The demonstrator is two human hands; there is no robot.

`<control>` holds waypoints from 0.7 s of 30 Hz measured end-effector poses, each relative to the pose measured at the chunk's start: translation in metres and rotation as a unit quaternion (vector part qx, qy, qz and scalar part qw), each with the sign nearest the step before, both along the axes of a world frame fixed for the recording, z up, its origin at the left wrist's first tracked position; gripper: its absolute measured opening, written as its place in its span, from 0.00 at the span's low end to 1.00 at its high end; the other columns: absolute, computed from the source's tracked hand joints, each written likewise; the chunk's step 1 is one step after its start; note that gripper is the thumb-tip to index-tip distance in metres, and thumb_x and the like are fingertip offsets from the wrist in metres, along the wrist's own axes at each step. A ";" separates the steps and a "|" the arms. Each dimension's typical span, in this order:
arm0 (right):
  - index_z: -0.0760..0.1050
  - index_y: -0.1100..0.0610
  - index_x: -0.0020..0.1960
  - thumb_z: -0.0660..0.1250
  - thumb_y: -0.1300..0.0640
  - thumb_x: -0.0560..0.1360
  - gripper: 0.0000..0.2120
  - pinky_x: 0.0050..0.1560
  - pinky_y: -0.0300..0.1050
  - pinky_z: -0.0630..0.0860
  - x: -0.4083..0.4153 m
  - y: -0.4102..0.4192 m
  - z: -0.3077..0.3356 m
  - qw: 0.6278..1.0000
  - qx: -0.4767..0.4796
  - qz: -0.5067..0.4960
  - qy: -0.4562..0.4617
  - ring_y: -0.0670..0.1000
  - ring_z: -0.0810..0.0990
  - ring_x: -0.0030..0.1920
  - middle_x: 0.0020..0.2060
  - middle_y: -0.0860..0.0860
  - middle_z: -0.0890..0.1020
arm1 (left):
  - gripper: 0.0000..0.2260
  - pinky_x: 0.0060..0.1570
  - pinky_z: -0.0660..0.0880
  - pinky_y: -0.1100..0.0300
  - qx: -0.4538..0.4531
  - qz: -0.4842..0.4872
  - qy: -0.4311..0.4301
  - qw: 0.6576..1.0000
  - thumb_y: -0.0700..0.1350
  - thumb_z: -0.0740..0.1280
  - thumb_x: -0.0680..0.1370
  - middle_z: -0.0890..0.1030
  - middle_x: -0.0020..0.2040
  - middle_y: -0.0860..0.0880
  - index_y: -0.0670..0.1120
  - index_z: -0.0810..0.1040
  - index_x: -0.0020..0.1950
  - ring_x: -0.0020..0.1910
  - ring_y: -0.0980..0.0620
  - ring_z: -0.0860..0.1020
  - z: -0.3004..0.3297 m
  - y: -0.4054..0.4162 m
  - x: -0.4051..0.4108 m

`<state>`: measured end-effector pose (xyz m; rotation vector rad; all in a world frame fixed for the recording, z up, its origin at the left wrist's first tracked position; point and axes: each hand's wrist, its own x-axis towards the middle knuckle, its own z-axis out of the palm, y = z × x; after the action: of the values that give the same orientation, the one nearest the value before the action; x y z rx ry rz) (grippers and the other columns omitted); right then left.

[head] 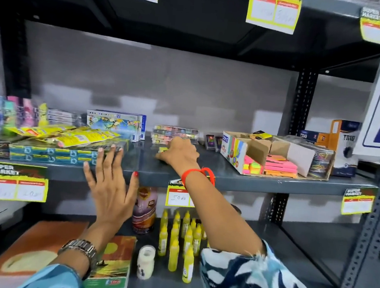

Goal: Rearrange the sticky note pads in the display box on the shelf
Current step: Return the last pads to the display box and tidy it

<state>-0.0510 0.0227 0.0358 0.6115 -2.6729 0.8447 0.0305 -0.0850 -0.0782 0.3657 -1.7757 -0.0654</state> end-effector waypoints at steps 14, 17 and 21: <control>0.83 0.55 0.50 0.74 0.45 0.62 0.20 0.49 0.49 0.76 0.024 0.167 0.040 0.960 -0.162 -0.061 0.219 0.58 0.80 0.51 0.47 0.59 0.85 | 0.27 0.72 0.36 0.48 -0.004 -0.052 0.024 0.998 0.52 0.54 0.77 0.68 0.71 0.39 0.37 0.65 0.71 0.74 0.43 0.58 0.025 0.058 -0.017; 0.81 0.57 0.54 0.74 0.45 0.63 0.24 0.53 0.49 0.75 0.008 0.205 0.038 0.954 -0.186 -0.109 0.206 0.57 0.80 0.54 0.50 0.58 0.84 | 0.28 0.73 0.37 0.47 -0.012 -0.079 0.022 0.997 0.54 0.53 0.77 0.68 0.72 0.40 0.37 0.65 0.71 0.73 0.43 0.60 0.034 0.078 -0.023; 0.81 0.59 0.50 0.74 0.41 0.61 0.26 0.49 0.50 0.79 -0.016 0.231 0.019 0.951 -0.190 -0.149 0.191 0.57 0.82 0.46 0.44 0.58 0.85 | 0.28 0.73 0.41 0.46 -0.022 -0.117 0.031 0.992 0.55 0.53 0.77 0.68 0.72 0.41 0.38 0.65 0.72 0.73 0.45 0.60 0.045 0.099 -0.030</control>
<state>-0.0668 0.2536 0.0545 0.2379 -2.1060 0.9993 0.0007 0.0140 -0.0332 0.1206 -1.7491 -0.2009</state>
